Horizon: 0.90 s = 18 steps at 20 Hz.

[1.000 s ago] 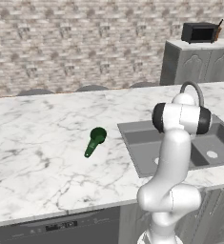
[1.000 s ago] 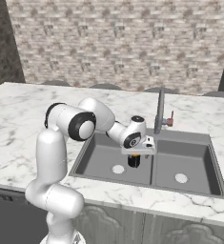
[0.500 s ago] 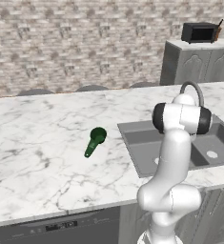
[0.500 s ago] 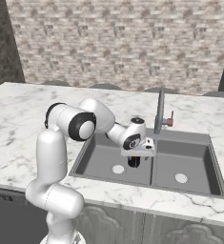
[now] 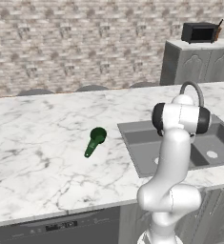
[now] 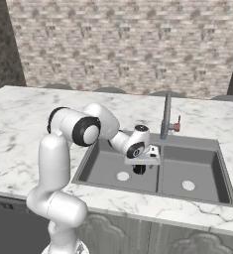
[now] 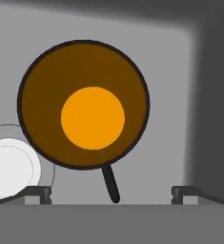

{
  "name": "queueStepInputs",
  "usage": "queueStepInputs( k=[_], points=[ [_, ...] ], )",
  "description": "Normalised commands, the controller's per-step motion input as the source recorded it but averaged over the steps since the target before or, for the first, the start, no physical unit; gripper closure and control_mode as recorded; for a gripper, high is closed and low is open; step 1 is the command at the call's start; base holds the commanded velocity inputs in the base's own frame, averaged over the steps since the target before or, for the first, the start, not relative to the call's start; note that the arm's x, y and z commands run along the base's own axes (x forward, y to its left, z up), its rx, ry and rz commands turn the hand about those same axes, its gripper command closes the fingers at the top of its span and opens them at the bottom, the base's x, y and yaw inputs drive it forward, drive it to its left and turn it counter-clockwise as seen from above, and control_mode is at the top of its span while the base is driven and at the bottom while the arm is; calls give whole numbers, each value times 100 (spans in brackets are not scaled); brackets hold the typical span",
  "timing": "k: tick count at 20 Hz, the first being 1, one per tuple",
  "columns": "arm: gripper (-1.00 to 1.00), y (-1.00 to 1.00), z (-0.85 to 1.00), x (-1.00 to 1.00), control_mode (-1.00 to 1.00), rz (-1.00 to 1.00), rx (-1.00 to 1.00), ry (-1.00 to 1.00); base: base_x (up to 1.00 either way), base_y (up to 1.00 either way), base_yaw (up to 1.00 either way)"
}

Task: Move any existing items from the left basin to the right basin for drying. Then move the measuring cup from the counter to the left basin of the sink for washing.

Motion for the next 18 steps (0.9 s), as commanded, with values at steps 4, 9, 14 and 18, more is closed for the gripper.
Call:
queueStepInputs(
  k=[4, 9, 14, 18],
  points=[
    [-100, 0, -20, 0, -100, 0, 0, 0, 0, 0, 0],
    [-100, 0, -19, 5, -100, 1, 0, 0, 0, 0, 0],
    [-100, 0, -12, 0, -100, 2, 0, 0, 0, 0, 0],
    [-100, 0, 0, -25, -100, 1, 0, -4, 0, 0, 0]
  ],
)
